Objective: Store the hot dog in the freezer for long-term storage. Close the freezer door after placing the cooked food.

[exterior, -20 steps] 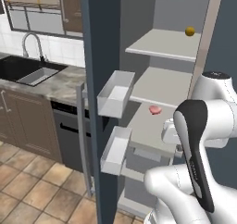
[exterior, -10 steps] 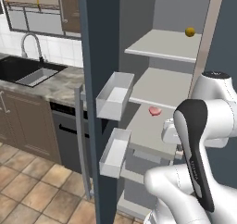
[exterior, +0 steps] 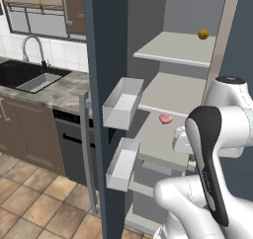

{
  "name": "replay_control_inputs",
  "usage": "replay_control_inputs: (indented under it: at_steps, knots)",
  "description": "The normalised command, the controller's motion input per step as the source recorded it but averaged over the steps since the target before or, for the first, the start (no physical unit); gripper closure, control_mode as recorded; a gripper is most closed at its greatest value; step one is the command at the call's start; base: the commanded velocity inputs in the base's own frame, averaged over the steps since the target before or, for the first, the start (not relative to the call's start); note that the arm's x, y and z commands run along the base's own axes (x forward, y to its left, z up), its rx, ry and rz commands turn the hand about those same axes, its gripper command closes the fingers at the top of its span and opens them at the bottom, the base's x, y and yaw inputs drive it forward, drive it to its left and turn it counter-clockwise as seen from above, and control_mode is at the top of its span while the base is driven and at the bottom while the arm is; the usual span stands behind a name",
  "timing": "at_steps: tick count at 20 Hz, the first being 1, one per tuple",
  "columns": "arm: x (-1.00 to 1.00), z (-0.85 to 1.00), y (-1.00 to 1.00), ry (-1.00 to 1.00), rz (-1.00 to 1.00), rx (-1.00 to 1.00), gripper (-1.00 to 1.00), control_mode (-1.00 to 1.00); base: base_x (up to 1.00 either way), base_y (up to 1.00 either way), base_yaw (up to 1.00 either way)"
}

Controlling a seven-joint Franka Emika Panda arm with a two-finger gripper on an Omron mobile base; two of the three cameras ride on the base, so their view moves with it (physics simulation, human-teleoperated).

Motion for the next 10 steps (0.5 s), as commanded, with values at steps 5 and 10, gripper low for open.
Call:
replay_control_inputs:
  at_steps: [5, 10]
  knots:
    - [0.00, 0.00, 0.00, 0.00, 0.00, 0.00, 1.00, 1.00, 0.24, 0.00, 0.00]
    - [0.00, 0.00, 0.00, 0.00, 0.00, 0.00, 1.00, 1.00, 0.20, 0.16, 0.00]
